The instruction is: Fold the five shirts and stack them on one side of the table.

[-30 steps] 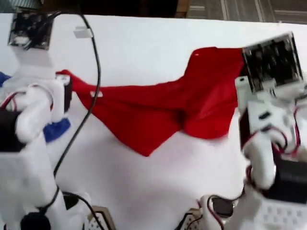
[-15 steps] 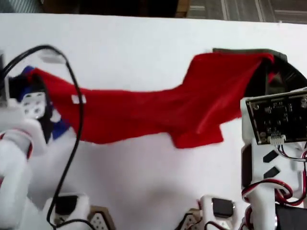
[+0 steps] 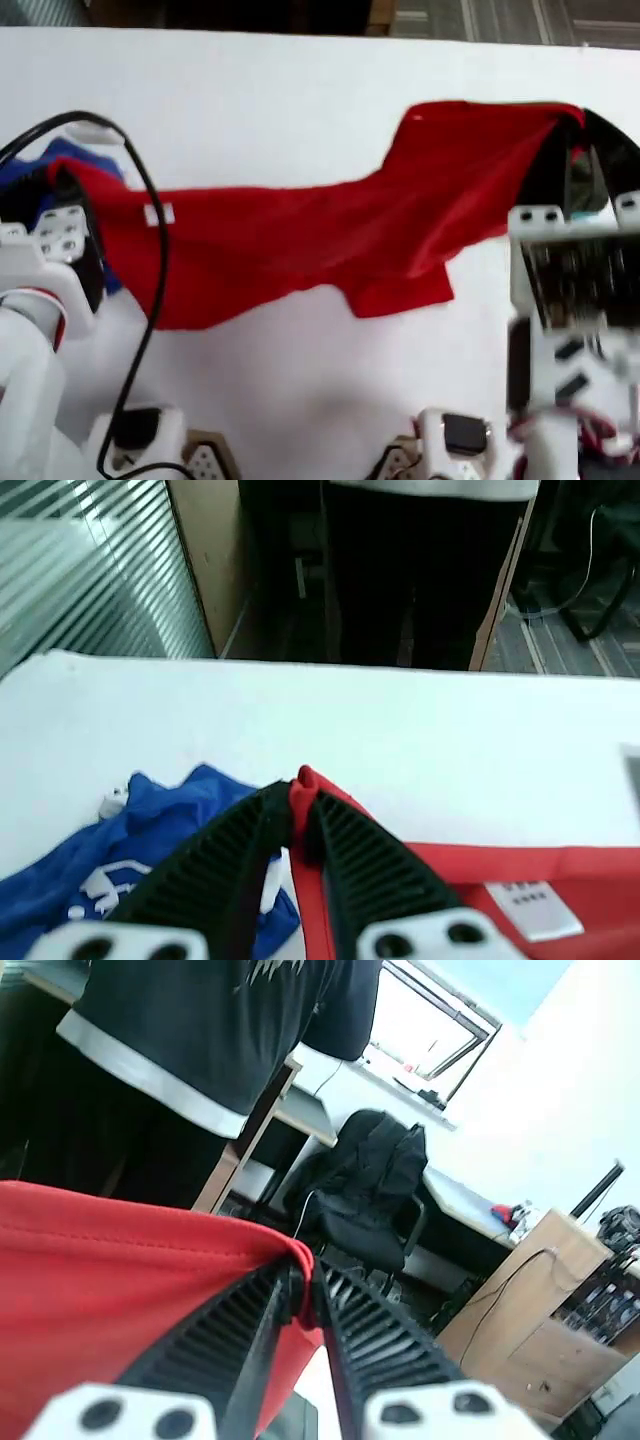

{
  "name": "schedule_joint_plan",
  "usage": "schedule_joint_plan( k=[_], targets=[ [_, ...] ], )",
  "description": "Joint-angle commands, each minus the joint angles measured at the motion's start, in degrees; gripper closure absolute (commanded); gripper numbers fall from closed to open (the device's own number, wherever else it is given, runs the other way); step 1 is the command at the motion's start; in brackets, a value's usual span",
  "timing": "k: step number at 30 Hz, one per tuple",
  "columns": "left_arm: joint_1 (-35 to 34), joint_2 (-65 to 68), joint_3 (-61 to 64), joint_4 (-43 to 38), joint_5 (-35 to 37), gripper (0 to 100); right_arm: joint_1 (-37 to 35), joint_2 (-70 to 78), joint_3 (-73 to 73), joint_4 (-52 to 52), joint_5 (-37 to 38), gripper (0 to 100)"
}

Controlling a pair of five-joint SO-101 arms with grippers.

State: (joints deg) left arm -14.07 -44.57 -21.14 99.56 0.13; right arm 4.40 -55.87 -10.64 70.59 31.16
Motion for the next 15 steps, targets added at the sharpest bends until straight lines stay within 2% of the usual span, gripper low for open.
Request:
schedule_joint_plan(
  k=[1, 8, 15],
  targets=[
    [-0.6, -0.5, -0.3, 2.0, 0.2, 97, 0.6, -1.5, -5.5, 1.1, -0.4, 98.0],
    [-0.6, -1.2, -0.7, 2.0, 0.5, 97, 0.7, 1.8, -14.3, 0.9, 0.2, 98.0],
    [-0.6, -8.2, -0.6, 1.9, 0.3, 97, 0.7, 2.7, -23.4, 1.2, 0.2, 98.0]
  ],
)
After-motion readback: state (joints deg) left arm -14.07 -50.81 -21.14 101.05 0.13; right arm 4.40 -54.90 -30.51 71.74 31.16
